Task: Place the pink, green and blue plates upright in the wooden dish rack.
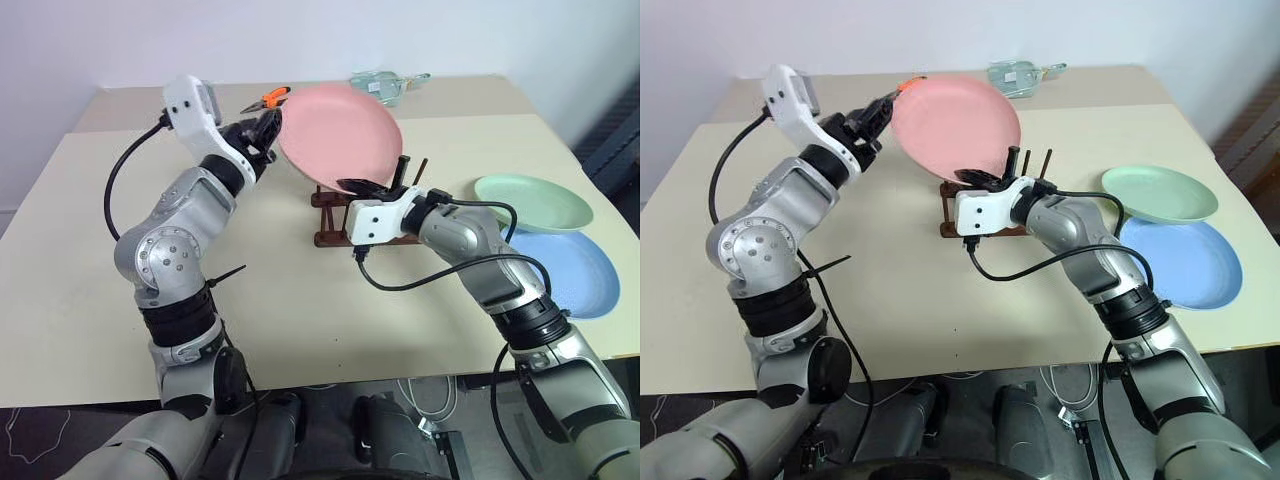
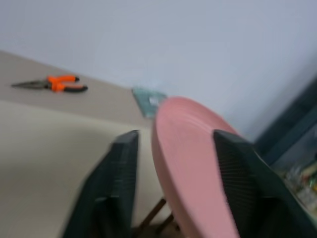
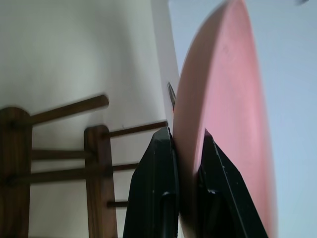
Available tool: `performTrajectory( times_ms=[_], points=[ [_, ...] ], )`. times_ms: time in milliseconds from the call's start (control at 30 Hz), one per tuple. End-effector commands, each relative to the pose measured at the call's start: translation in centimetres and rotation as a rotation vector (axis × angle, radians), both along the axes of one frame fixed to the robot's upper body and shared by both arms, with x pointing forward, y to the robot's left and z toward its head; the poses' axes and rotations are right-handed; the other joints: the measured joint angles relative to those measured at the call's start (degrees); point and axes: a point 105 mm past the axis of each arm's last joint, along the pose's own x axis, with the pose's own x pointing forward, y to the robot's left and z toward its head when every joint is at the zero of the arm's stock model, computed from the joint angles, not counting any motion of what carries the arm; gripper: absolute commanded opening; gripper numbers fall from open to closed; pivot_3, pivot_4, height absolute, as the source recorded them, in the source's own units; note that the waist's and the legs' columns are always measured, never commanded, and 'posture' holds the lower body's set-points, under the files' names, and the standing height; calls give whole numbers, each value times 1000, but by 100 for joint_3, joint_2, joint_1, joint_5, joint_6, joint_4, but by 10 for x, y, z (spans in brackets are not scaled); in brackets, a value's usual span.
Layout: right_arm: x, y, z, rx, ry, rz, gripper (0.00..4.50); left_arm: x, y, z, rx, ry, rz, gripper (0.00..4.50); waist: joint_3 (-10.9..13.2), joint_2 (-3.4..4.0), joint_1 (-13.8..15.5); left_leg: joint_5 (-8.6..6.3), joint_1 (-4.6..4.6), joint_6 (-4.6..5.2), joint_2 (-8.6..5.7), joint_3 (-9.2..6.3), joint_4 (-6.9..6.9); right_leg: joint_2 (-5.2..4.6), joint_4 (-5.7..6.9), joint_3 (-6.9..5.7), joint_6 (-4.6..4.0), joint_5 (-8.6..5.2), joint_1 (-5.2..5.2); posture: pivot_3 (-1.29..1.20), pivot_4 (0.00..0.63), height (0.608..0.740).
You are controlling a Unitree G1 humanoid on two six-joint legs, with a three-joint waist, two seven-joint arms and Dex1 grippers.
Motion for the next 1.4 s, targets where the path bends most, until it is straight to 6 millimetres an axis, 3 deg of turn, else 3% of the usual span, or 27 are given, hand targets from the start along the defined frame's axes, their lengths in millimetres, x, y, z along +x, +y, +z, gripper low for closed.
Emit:
performTrajectory(
  times_ms=[33, 167, 300, 500, 700, 900, 1400],
  points=[
    [0, -34, 30, 146, -68, -92, 0, -5, 29, 13, 149, -114, 147, 2410, 0, 1, -6, 0, 0, -1, 0, 0, -2, 1, 1, 1, 0, 0, -2, 0, 150, 729],
    [-12, -63, 58, 529, 31, -86, 0, -12, 32, -13, 393, -151, 99, 2410, -1, 7, -16, 1, 1, -1, 3, 8, -12, 5, 2, 14, -7, 4, -13, 0, 150, 729],
    [-26, -80, 76, 983, 265, 5, 0, -38, -1, -53, 555, -181, -191, 2410, 2, 10, -5, -9, 1, 18, 9, 7, -9, 8, 1, 18, -15, 8, -13, 0, 150, 729],
    [-38, -79, 70, 1302, 508, 71, 0, -86, -44, -93, 582, -155, -587, 2410, 4, 22, -8, -26, 0, 44, 13, 5, -13, -7, -2, 18, -36, -2, -15, 0, 150, 729],
    [-36, -79, 60, 1368, 587, 34, 0, -98, -56, -97, 569, -158, -672, 2410, 10, 42, -14, -25, 0, 46, 12, 7, -13, -8, -2, 17, -36, -3, -18, 0, 150, 729],
    [-32, -84, 51, 1410, 640, 2, 0, -99, -58, -99, 576, -153, -669, 2410, 9, 43, -11, -24, 0, 47, 12, 8, -12, -8, -2, 17, -34, -1, -17, 0, 150, 729],
    [-45, -89, 77, 1445, 575, 114, 0, -100, -57, -105, 591, -132, -676, 2410, 10, 44, -10, -24, -1, 47, 12, 8, -14, -8, -4, 16, -33, -1, -17, 0, 150, 729]
  ],
)
